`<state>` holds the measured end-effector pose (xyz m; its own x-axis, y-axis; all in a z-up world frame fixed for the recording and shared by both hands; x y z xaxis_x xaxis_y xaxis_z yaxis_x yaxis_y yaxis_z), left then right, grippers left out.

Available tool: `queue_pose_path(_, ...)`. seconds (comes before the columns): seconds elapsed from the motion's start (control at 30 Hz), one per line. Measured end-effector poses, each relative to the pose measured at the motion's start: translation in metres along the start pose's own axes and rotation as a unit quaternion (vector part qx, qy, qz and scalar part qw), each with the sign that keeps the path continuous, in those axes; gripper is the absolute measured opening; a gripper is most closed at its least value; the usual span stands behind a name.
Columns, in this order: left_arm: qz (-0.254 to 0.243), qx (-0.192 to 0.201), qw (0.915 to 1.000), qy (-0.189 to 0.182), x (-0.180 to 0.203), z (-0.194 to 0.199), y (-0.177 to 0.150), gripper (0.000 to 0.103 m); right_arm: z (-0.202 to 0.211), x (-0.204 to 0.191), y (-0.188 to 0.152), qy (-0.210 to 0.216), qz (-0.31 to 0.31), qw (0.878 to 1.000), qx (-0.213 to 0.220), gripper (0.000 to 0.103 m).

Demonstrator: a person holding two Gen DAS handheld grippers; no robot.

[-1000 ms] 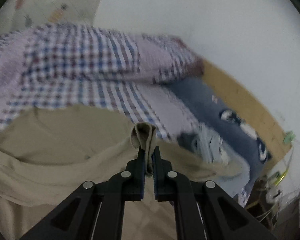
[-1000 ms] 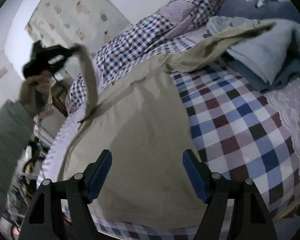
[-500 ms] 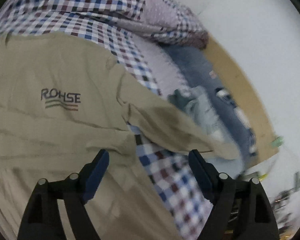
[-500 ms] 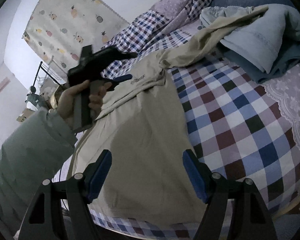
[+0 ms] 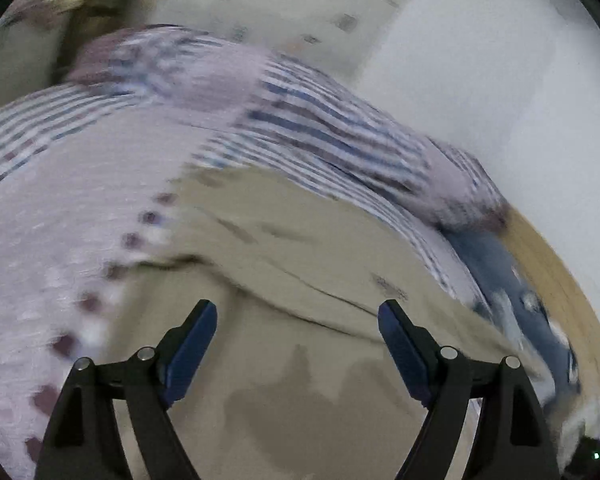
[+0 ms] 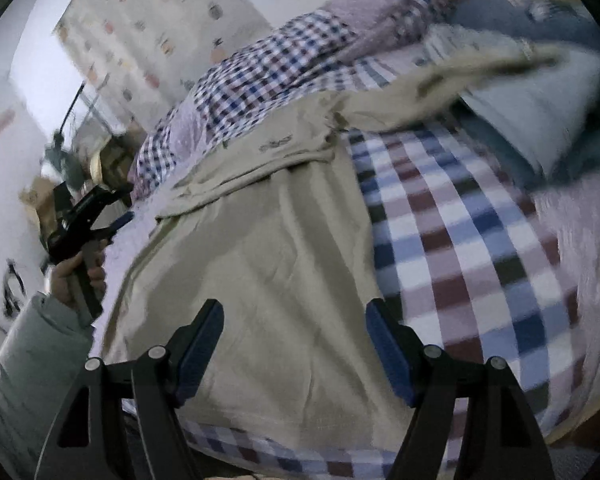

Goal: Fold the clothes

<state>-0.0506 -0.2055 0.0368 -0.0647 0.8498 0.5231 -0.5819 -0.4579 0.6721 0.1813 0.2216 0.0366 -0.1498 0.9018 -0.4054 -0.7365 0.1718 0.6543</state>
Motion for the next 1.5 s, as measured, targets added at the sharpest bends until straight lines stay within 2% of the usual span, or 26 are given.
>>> queue_pose_path(0.07, 0.007, -0.004, 0.9997, 0.021, -0.025, -0.005, 0.002, 0.086, -0.003, -0.01, 0.008, -0.008, 0.028, 1.0, -0.003, 0.077)
queue_pose_path(0.1, -0.005, -0.006, 0.9994, 0.035, -0.033, -0.007, 0.004, 0.086, -0.004, -0.015, 0.012, -0.012, 0.043, 0.999, -0.005, 0.077)
queue_pose_path(0.17, -0.07, -0.001, 0.9943, 0.08, -0.042, -0.01, 0.01, 0.086, -0.013, -0.033, 0.032, -0.008, 0.066, 0.998, -0.004, 0.077)
queue_pose_path(0.27, -0.161, -0.005, 0.9798, 0.118, -0.038, -0.024, 0.01, 0.086, -0.039, -0.07, 0.064, 0.009, 0.092, 0.996, -0.01, 0.077)
queue_pose_path(0.33, -0.188, -0.015, 0.9753, 0.114, -0.036, -0.032, 0.007, 0.081, -0.057, -0.095, 0.085, 0.02, 0.109, 0.994, -0.015, 0.077)
queue_pose_path(0.43, -0.216, -0.032, 0.9705, 0.104, -0.033, -0.041, 0.001, 0.06, -0.093, -0.134, 0.108, 0.042, 0.137, 0.989, -0.029, 0.077)
queue_pose_path(0.5, -0.238, -0.04, 0.9657, 0.096, -0.032, -0.047, -0.001, 0.042, -0.106, -0.163, 0.132, 0.059, 0.157, 0.986, -0.021, 0.077)
queue_pose_path(0.53, -0.248, -0.037, 0.9635, 0.094, -0.033, -0.046, 0.002, 0.04, -0.112, -0.177, 0.144, 0.068, 0.167, 0.983, -0.016, 0.076)
queue_pose_path(0.6, -0.261, -0.028, 0.9608, 0.089, -0.034, -0.044, 0.01, 0.04, -0.124, -0.205, 0.169, 0.086, 0.187, 0.979, -0.007, 0.063)
queue_pose_path(0.67, -0.24, -0.016, 0.9685, 0.065, -0.04, -0.041, 0.023, 0.04, -0.136, -0.234, 0.194, 0.103, 0.207, 0.973, 0.003, 0.052)
queue_pose_path(0.77, -0.212, -0.009, 0.9766, 0.035, -0.045, -0.043, 0.035, 0.04, -0.154, -0.277, 0.23, 0.129, 0.236, 0.963, 0.018, 0.046)
queue_pose_path(0.83, -0.219, -0.015, 0.9755, 0.018, -0.041, -0.049, 0.035, 0.04, -0.166, -0.305, 0.254, 0.146, 0.256, 0.955, 0.028, 0.046)
queue_pose_path(0.9, -0.243, -0.026, 0.9697, 0.01, -0.033, -0.058, 0.031, 0.04, -0.204, -0.321, 0.249, 0.141, 0.283, 0.949, -0.002, 0.047)
queue_pose_path(0.97, -0.279, -0.046, 0.9593, 0.009, -0.022, -0.069, 0.02, 0.04, -0.245, -0.335, 0.241, 0.133, 0.31, 0.941, -0.035, 0.048)
queue_pose_path(1.07, -0.314, -0.074, 0.946, 0.028, -0.017, -0.085, 0.005, 0.04, -0.304, -0.355, 0.23, 0.122, 0.349, 0.925, -0.084, 0.046)
queue_pose_path(1.13, -0.322, -0.087, 0.9418, 0.045, -0.02, -0.094, -0.001, 0.038, -0.344, -0.368, 0.223, 0.113, 0.375, 0.913, -0.117, 0.046)
queue_pose_path(1.2, -0.315, -0.093, 0.9427, 0.057, -0.025, -0.099, -0.001, 0.029, -0.383, -0.375, 0.206, 0.11, 0.401, 0.899, -0.139, 0.045)
queue_pose_path(1.27, -0.298, -0.093, 0.9477, 0.068, -0.032, -0.101, 0.003, 0.025, -0.42, -0.381, 0.194, 0.108, 0.425, 0.885, -0.155, 0.044)
queue_pose_path(1.33, -0.281, -0.09, 0.952, 0.081, -0.04, -0.105, 0.009, 0.016, -0.446, -0.382, 0.187, 0.09, 0.447, 0.875, -0.162, 0.043)
queue_pose_path(1.37, -0.275, -0.09, 0.953, 0.091, -0.044, -0.106, 0.011, 0.006, -0.459, -0.383, 0.184, 0.081, 0.457, 0.87, -0.165, 0.043)
queue_pose_path(1.5, -0.262, -0.082, 0.9568, 0.096, -0.048, -0.107, 0.014, 0.003, -0.495, -0.379, 0.165, 0.055, 0.487, 0.853, -0.179, 0.043)
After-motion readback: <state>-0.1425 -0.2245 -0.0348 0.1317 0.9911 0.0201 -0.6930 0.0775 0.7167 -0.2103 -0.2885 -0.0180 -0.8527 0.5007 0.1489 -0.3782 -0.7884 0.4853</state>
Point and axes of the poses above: each gripper's, at about its wrist camera, not at the fingertips, and z roughly against the way its jaws point, x to its right, y to its top, the point moved 9 cm from there along -z, roughly the way its jaws point, and after that the axes turned 1 degree about x, right-handed, at the moved point
